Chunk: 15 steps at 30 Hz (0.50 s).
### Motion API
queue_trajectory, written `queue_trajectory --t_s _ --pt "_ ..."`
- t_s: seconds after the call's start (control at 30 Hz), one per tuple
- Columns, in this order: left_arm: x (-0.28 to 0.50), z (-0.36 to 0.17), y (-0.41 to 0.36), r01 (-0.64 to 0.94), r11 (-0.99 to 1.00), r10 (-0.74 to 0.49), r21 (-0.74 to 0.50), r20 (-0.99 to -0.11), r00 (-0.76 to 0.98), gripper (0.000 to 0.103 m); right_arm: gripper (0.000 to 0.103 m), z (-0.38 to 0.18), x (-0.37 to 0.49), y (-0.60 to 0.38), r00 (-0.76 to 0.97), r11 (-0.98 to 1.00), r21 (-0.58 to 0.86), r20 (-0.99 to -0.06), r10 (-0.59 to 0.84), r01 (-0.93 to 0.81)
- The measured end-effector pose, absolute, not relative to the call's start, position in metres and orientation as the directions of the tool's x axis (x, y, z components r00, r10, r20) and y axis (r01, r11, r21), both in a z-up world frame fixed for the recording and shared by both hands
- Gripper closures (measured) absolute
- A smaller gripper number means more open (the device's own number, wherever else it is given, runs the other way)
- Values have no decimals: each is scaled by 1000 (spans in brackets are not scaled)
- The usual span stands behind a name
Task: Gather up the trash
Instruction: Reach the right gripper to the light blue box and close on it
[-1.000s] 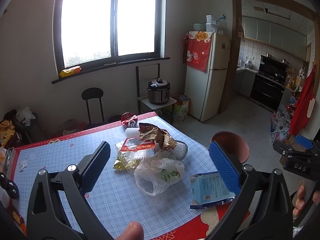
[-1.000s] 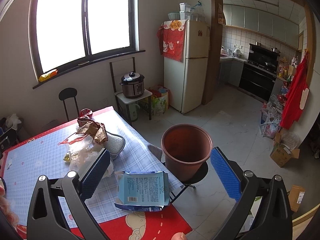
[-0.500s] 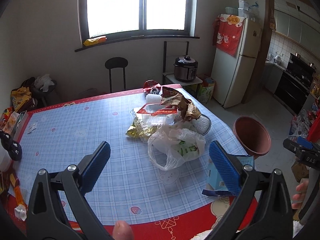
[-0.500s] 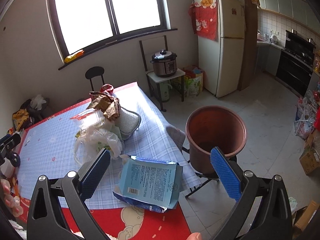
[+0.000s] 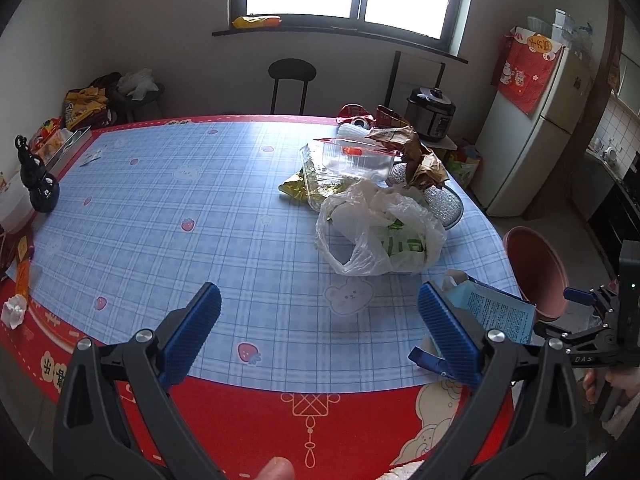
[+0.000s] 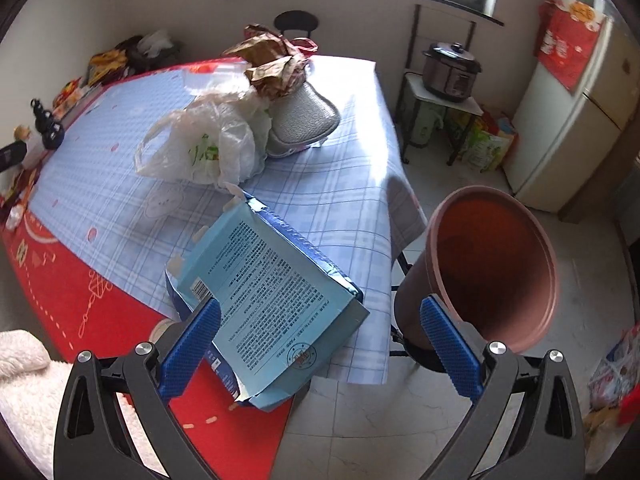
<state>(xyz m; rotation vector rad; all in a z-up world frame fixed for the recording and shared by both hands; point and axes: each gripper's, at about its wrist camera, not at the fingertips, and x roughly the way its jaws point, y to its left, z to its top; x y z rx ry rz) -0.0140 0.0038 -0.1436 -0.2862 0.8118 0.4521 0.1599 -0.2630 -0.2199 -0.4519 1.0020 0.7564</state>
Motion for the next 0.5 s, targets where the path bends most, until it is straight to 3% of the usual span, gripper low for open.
queue_trajectory --t_s 0.27,0.5 --pt "-36 -146 14 -513 853 272 -93 -760 591 6 5 -252 196 -210 133 488 64 -924 359 -870" --pt "-32 -148 28 -484 867 232 -120 -761 606 6 5 -283 196 -185 54 439 65 -966 253 -896"
